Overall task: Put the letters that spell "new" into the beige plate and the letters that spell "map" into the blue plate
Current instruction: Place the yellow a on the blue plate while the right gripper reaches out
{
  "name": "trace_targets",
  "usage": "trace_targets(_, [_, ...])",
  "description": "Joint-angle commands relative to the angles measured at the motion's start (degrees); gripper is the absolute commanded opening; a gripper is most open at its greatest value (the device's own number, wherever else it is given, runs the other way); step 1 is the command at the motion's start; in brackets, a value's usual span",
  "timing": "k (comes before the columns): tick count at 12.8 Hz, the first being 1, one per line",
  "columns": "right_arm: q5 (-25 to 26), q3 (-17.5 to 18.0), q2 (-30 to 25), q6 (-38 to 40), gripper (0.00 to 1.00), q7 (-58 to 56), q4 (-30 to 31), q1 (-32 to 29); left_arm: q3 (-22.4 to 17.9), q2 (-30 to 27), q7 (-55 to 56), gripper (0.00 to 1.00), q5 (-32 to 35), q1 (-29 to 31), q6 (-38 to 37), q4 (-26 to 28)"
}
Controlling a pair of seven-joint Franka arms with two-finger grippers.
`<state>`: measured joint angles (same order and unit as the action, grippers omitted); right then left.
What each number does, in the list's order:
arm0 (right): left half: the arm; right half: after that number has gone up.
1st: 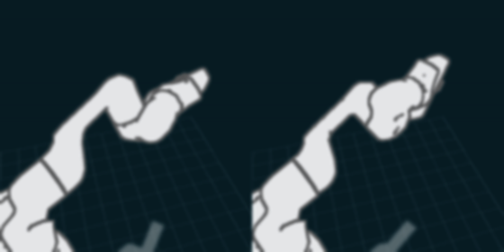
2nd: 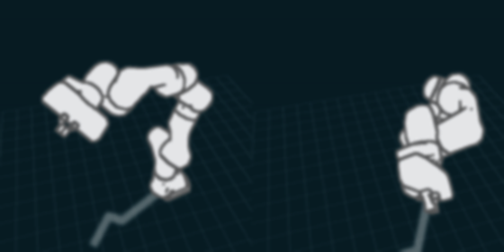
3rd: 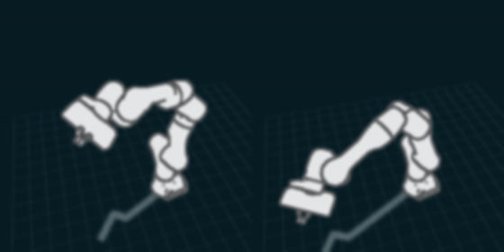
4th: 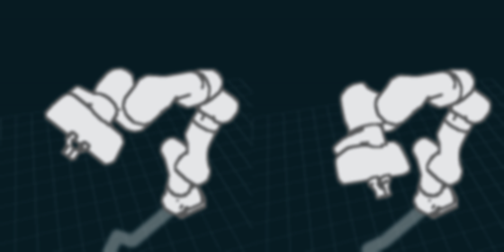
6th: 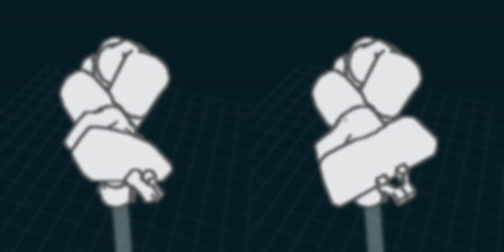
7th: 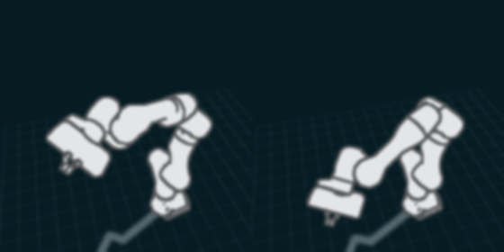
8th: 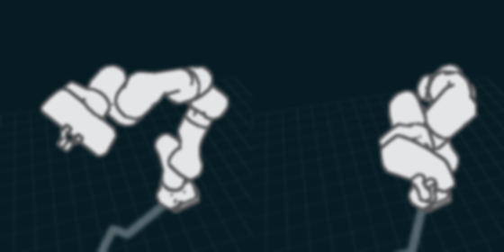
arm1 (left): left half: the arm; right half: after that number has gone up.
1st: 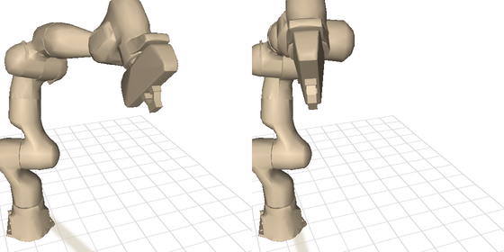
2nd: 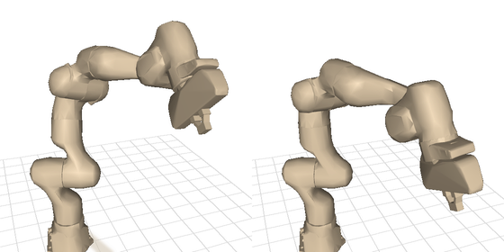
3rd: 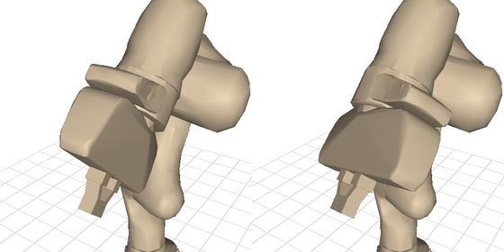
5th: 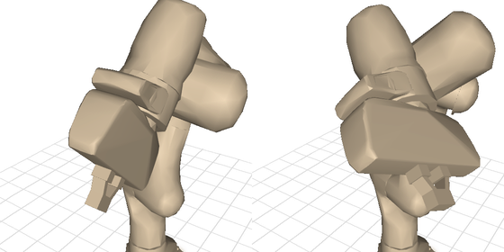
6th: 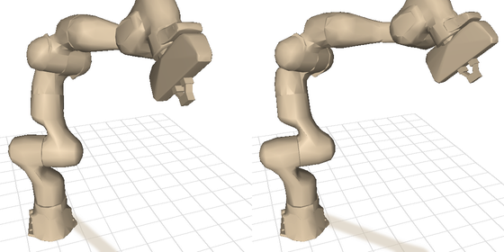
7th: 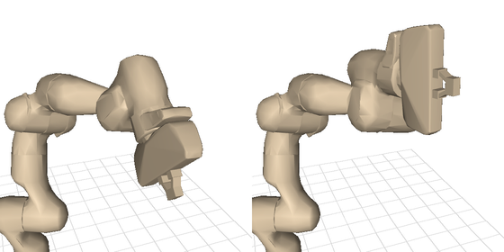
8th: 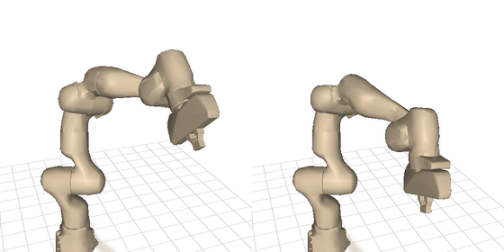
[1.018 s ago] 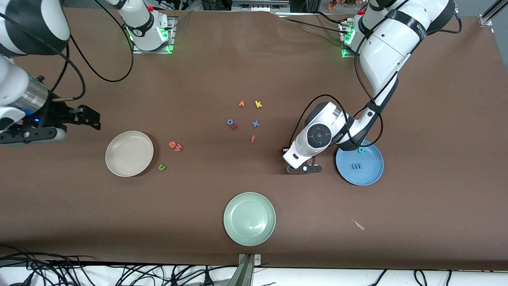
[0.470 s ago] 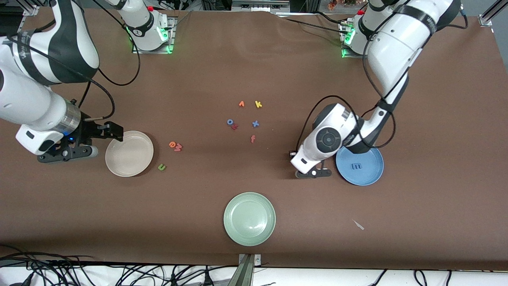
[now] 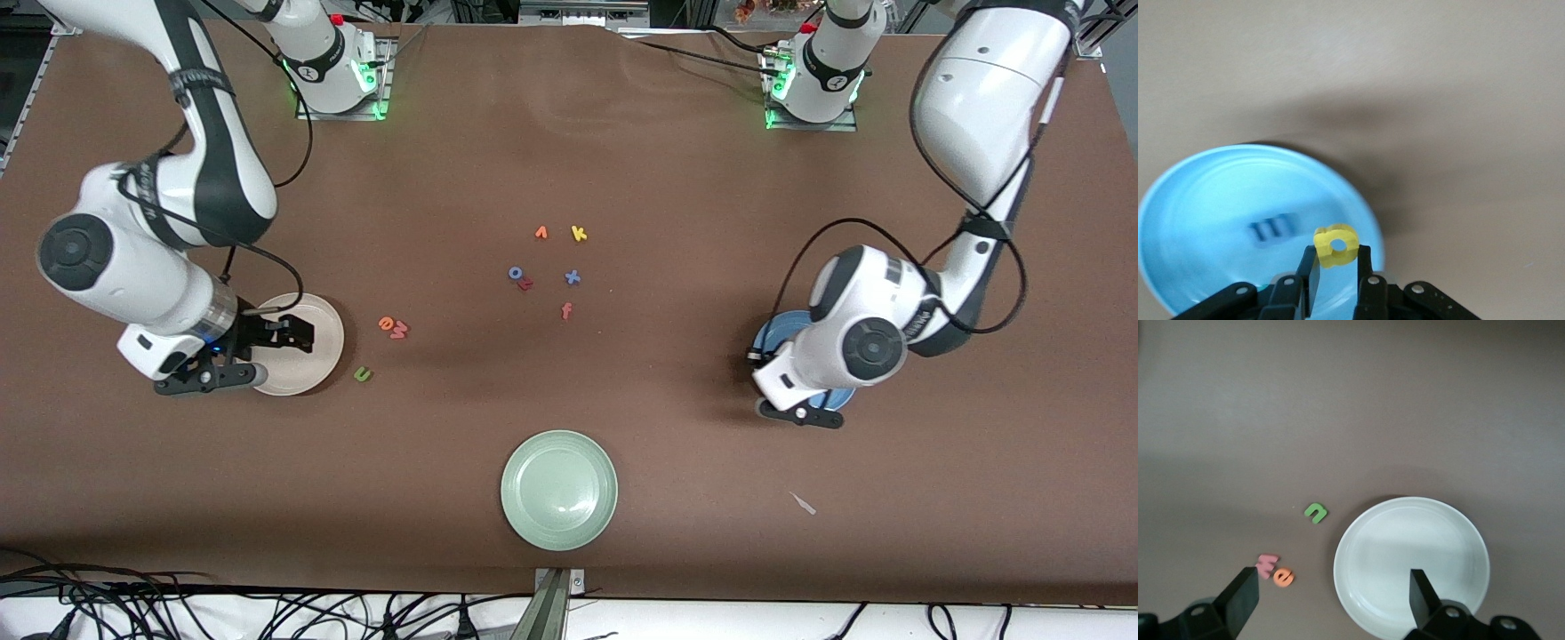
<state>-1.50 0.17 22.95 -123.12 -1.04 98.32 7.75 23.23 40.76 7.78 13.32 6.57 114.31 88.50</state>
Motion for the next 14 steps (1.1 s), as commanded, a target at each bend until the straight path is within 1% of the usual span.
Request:
trace_targets(1, [-0.9,-0.3,3.5,-6.0,0.99,-0.1,0.9,0.3,0.5,-0.6,-3.7,0.23,2.6,0.8,-0.3,3.0])
trace_targets(2, [-1.0,0.0,5.2,-8.3,1.00,0.0,0.9,0.4,0.5,-0.3,-3.0,0.99,2.5,0.8,-0.4,3.2])
trace_targets(5, [-0.9,0.3,9.5,-14.0,0.99,2.7,0.7,2.5,0.9,-1.2,-2.9,1.00,2.1,0.9,-0.5,1.8])
trace_targets(7, [-0.8,0.3,11.1,-15.8,0.99,6.3,0.8,4.5,1.1,-3.1,-2.8,1.00,1.6,0.8,-0.5,1.2])
trace_targets(10, [-1.1,0.3,13.0,-18.0,0.99,7.0,1.9,4.6,0.8,-8.8,-3.5,1.00,1.7,1.1,-0.7,0.8])
trace_targets(12, [-1.1,0.3,13.1,-19.5,0.99,8.3,3.4,4.7,2.4,-11.0,-3.5,1.00,0.9,4.9,-1.2,-3.0])
trace_targets(13, [-1.1,0.3,13.1,-20.7,0.98,8.3,4.4,4.6,2.3,-13.0,-3.5,1.00,-1.0,5.0,-2.2,-3.6])
trace_targets(14, [-1.2,0.4,12.9,-22.2,0.98,8.3,6.0,4.6,1.7,-15.2,-3.6,1.00,-2.0,4.7,-4.9,-3.9])
